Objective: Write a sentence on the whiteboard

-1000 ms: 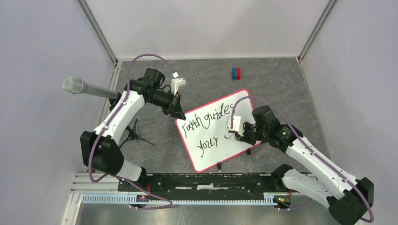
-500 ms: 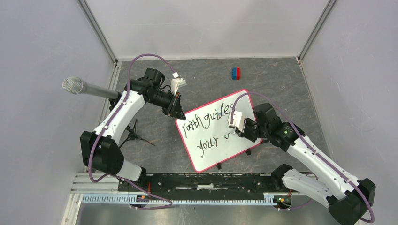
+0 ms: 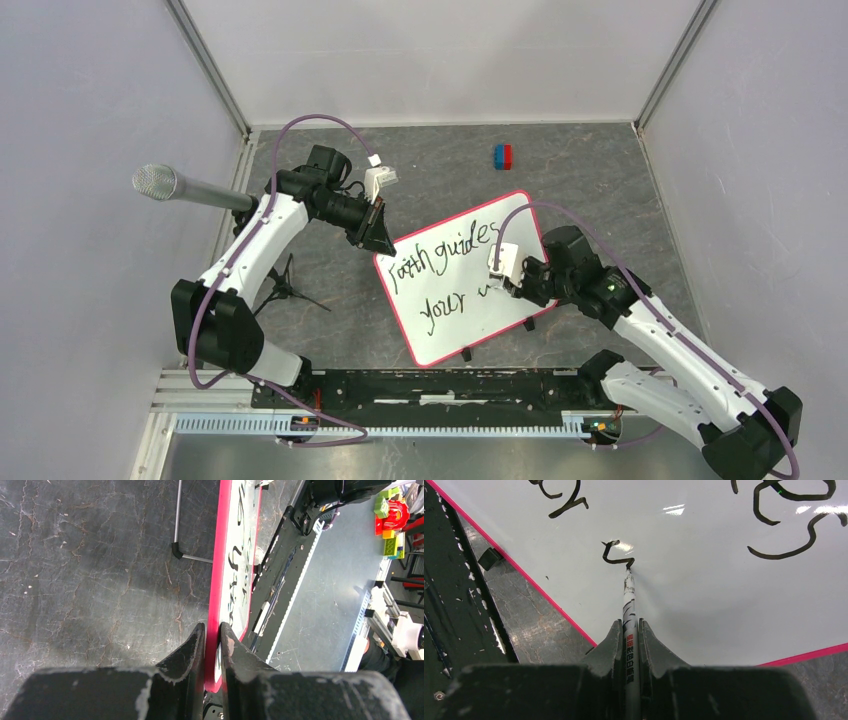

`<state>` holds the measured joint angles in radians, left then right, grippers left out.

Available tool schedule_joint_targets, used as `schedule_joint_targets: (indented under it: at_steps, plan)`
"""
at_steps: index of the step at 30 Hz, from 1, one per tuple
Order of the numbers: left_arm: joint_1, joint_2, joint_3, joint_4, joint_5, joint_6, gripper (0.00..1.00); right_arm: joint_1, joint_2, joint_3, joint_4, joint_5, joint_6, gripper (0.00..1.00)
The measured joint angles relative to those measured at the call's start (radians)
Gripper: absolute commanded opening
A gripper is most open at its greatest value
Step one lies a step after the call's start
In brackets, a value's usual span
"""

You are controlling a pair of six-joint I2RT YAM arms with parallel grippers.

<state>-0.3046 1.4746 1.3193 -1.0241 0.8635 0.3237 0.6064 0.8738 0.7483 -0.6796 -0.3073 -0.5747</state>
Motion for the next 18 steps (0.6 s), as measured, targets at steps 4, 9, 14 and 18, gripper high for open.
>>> schedule_joint_targets:
  at_steps: [4, 9, 14, 18]
  plan:
    - [0.0, 0.0, 0.0, 0.0, 0.0, 0.0, 0.02, 0.0, 0.002, 0.0, -0.003, 0.0, -0.01, 0.0]
    - [0.0, 0.0, 0.0, -0.001, 0.0, 0.001, 0.03, 0.0, 0.014, 0.002, -0.04, -0.008, -0.026, 0.0]
    - [0.0, 0.0, 0.0, -0.002, 0.0, 0.003, 0.02, 0.0, 0.019, 0.002, -0.057, -0.007, -0.033, 0.0]
    - [0.0, 0.0, 0.0, -0.003, 0.001, 0.003, 0.02, 0.0, 0.024, 0.011, -0.062, 0.002, -0.024, 0.0]
